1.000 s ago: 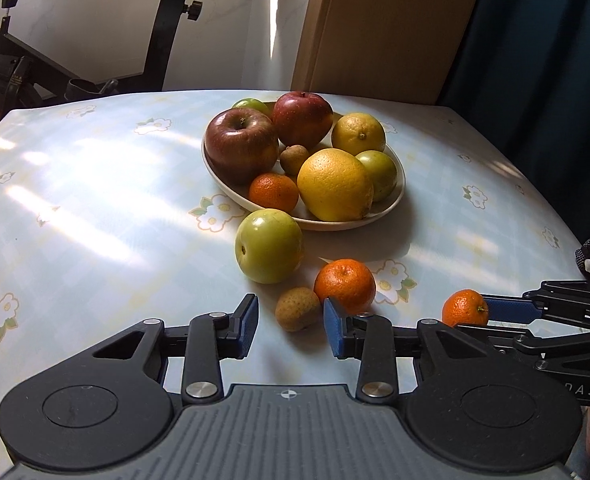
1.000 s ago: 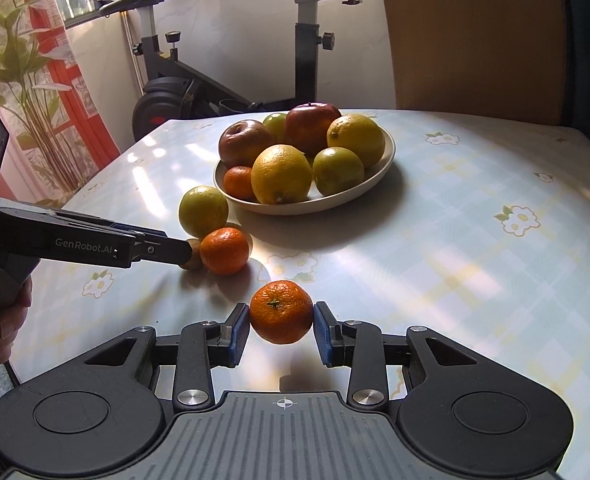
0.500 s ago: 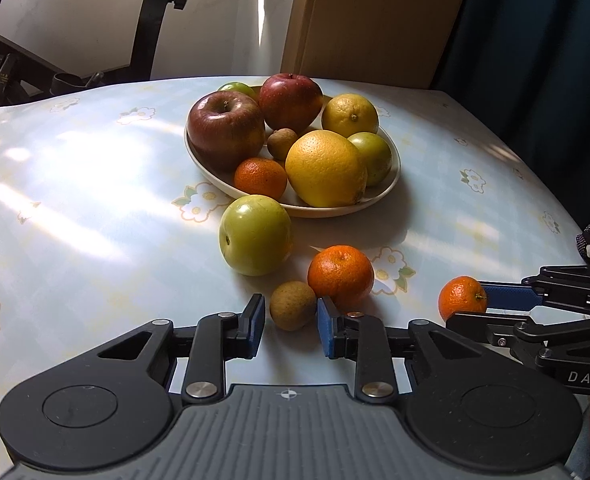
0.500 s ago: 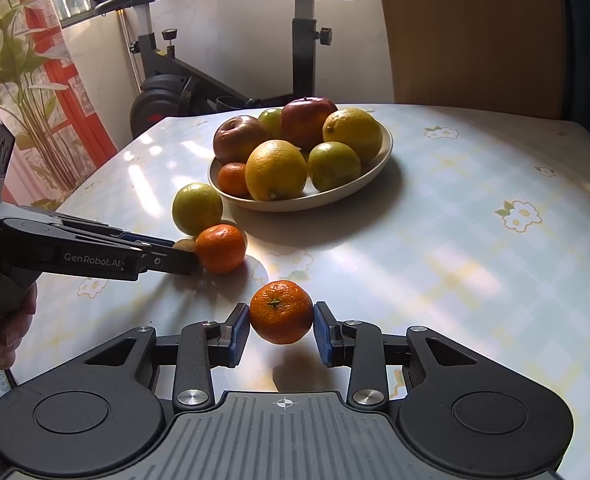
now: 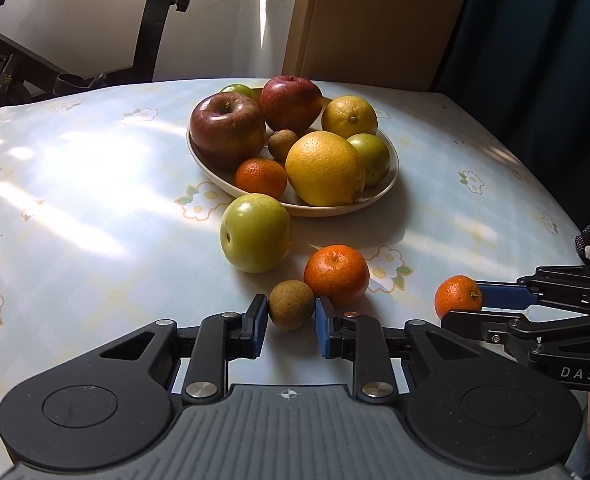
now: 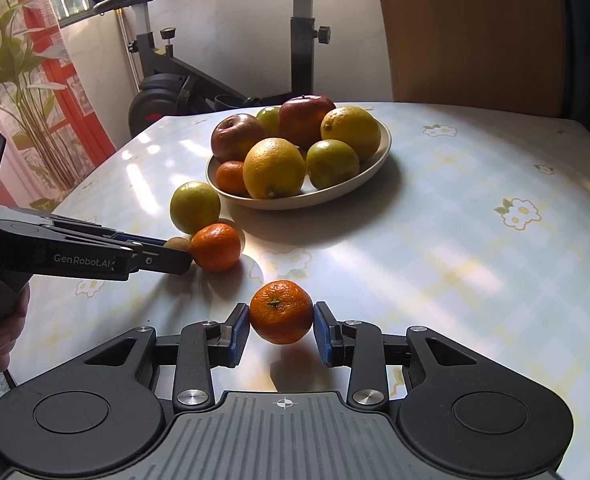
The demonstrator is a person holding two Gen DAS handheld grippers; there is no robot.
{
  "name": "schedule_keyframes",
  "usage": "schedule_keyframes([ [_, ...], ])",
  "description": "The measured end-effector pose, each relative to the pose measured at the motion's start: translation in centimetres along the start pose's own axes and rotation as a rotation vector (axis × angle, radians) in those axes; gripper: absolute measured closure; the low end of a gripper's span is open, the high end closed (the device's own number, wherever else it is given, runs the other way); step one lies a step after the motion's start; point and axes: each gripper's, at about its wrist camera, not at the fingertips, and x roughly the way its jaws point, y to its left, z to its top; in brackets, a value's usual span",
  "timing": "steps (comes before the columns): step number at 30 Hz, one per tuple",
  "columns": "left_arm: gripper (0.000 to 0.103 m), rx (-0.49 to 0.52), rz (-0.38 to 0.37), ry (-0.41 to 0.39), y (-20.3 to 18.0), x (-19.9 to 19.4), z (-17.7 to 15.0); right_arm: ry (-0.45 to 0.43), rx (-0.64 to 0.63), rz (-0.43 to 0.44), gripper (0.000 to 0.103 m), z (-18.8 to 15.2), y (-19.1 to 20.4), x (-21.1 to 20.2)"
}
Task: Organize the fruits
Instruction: 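Close the left tool on the brown kiwi and lift it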
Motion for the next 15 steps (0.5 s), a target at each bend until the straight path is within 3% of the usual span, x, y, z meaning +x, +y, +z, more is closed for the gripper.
schedule_keyframes([
  [15,0.076,-0.036,0.009,-0.021,0.4,-1.4,-0.6,-0.011,0.0,0.001,0.071,0.2,0.1,-0.4],
])
